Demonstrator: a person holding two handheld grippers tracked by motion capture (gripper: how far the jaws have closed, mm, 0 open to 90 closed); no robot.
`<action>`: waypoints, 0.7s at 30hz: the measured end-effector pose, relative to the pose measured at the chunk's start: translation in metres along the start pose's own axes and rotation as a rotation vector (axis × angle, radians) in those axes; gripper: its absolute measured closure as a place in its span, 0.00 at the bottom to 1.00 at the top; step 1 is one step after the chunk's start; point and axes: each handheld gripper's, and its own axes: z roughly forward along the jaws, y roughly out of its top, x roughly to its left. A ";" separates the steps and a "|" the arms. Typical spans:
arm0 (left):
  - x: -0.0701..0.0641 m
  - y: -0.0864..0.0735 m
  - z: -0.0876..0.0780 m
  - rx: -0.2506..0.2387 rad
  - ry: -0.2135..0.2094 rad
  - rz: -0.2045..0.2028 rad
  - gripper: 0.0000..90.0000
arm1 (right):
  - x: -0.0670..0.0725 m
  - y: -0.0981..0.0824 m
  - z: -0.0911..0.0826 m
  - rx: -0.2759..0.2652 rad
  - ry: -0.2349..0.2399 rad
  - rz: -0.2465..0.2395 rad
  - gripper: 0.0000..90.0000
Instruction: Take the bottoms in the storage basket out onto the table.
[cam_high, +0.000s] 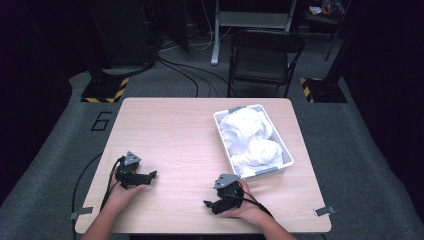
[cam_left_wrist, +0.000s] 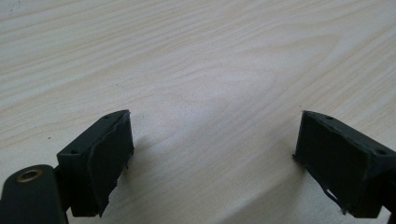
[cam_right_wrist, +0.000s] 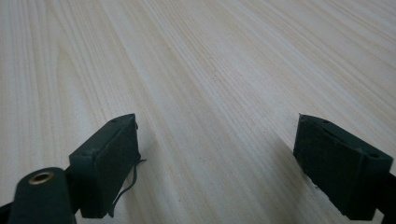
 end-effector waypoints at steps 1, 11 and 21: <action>0.000 0.001 -0.001 0.013 -0.007 0.003 0.12 | 0.000 0.000 0.000 -0.001 -0.002 0.005 0.15; 0.000 0.000 -0.001 0.014 -0.005 -0.002 0.12 | 0.003 0.002 0.002 -0.008 -0.022 0.021 0.15; -0.001 0.000 -0.002 0.008 0.000 -0.005 0.12 | 0.003 0.002 0.003 -0.007 -0.025 0.027 0.15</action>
